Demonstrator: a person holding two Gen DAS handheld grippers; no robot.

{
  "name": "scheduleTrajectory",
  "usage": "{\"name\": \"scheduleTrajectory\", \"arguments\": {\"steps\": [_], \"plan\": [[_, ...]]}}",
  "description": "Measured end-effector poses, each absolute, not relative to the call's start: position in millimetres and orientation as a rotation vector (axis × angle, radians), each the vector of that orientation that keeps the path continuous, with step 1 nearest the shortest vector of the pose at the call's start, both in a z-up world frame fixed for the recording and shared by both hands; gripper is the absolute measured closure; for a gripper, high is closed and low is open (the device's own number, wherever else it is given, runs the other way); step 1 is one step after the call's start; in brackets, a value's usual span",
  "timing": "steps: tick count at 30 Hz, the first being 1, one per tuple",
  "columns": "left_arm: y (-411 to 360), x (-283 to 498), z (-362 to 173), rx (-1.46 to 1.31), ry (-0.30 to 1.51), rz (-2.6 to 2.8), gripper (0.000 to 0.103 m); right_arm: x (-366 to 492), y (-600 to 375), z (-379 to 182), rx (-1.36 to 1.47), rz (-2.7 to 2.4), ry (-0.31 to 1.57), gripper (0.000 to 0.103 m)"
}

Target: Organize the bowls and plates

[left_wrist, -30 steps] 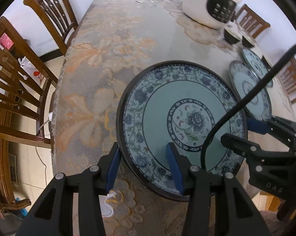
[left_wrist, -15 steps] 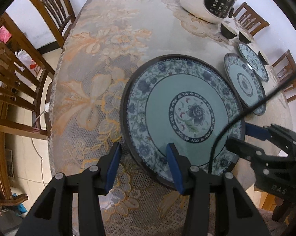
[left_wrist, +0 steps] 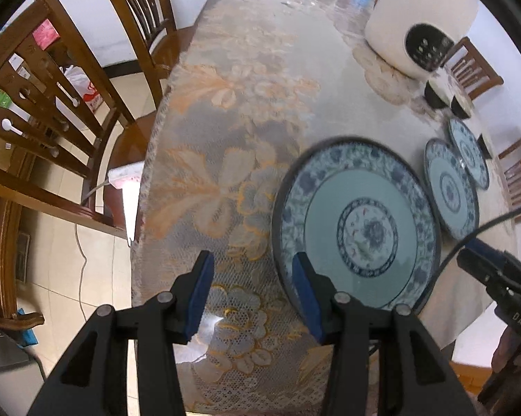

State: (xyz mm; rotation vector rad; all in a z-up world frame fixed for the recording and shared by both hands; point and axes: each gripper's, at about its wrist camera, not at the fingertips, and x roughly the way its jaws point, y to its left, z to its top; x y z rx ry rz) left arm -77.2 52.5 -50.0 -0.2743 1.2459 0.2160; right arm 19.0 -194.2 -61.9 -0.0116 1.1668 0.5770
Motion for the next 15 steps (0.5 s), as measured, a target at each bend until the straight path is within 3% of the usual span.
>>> {"name": "scheduleTrajectory", "arguments": {"steps": [15], "plan": [[-20,-16,-31,-0.233,1.205,0.085,0.054,43,-261,-57,0.047,0.473,1.184,0.052]]}}
